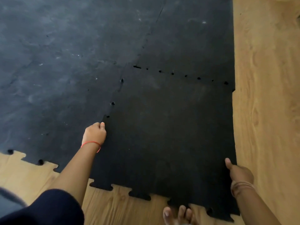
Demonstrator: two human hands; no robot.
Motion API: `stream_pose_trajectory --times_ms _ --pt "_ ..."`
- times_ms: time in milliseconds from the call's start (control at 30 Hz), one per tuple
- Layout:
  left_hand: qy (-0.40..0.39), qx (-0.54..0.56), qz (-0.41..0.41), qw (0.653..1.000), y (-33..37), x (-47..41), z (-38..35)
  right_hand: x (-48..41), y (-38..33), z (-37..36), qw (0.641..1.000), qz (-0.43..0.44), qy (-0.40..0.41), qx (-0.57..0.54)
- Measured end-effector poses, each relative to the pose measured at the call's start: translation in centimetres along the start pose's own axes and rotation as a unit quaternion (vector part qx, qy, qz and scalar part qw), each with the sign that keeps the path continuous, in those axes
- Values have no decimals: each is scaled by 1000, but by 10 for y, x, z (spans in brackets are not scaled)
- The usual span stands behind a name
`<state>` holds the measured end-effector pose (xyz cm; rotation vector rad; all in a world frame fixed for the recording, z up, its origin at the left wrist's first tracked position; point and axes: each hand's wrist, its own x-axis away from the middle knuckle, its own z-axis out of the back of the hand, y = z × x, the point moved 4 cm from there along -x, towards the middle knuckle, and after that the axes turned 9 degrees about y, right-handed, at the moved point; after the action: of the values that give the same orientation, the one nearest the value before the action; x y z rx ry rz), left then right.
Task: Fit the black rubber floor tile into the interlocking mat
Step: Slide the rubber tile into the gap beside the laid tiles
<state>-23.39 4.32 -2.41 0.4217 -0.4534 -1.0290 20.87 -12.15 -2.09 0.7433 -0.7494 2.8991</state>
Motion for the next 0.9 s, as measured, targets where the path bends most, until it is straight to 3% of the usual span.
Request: stream_pose_trajectory --times_ms 133,267,433,667,733,800,900 --pt "16 63 39 997 -4 8 0 0 6 12 1000 2 14 -14" --pt "70 68 -4 995 -11 29 -2 2 28 10 999 14 32 -35" --pt "25 70 9 997 -12 15 3 1 33 7 999 20 31 -18" --pt "-12 -161 -93 983 2 7 14 1 22 10 999 -3 -38 -8" --pt "-6 -184 -98 978 3 8 17 12 15 14 998 56 -17 14" --pt "45 -137 -80 986 -7 21 20 40 -3 12 978 193 47 60" --pt "200 -14 25 979 -41 58 28 98 -42 -22 917 390 -23 79"
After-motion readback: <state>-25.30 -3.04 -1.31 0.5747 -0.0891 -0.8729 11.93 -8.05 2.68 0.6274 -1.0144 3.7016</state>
